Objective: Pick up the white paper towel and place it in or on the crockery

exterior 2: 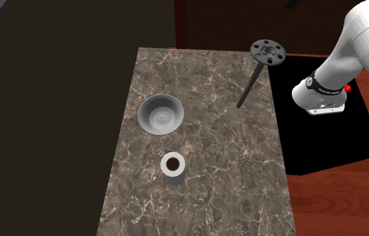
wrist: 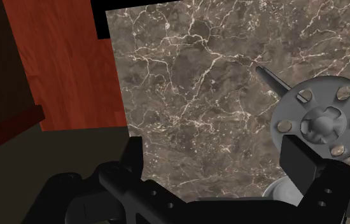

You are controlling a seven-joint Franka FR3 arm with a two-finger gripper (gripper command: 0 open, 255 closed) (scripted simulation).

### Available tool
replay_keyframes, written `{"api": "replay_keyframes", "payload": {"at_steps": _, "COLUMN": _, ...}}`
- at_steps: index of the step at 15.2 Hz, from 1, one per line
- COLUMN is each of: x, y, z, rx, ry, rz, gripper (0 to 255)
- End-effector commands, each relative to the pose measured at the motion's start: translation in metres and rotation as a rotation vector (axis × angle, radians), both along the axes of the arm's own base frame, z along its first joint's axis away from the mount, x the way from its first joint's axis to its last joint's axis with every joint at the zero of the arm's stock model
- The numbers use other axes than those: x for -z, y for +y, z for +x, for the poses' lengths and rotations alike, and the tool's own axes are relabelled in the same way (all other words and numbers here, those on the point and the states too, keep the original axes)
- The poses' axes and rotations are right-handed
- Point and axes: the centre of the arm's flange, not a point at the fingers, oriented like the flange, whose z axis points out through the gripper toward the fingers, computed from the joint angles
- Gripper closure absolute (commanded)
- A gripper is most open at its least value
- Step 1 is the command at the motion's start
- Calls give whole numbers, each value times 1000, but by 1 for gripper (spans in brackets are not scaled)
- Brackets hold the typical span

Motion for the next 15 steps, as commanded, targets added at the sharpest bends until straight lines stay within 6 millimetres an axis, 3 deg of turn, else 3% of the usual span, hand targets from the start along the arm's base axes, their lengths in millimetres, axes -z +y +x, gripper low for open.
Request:
{"api": "replay_keyframes", "payload": {"at_steps": 1, "x": 0, "y": 0, "z": 0, "rx": 0, "ry": 0, "rz": 0, "gripper": 0}}
{"api": "replay_keyframes", "payload": {"at_steps": 15, "x": 66, "y": 135, "z": 95, "rx": 70, "ry": 13, "rz": 69, "gripper": 0}}
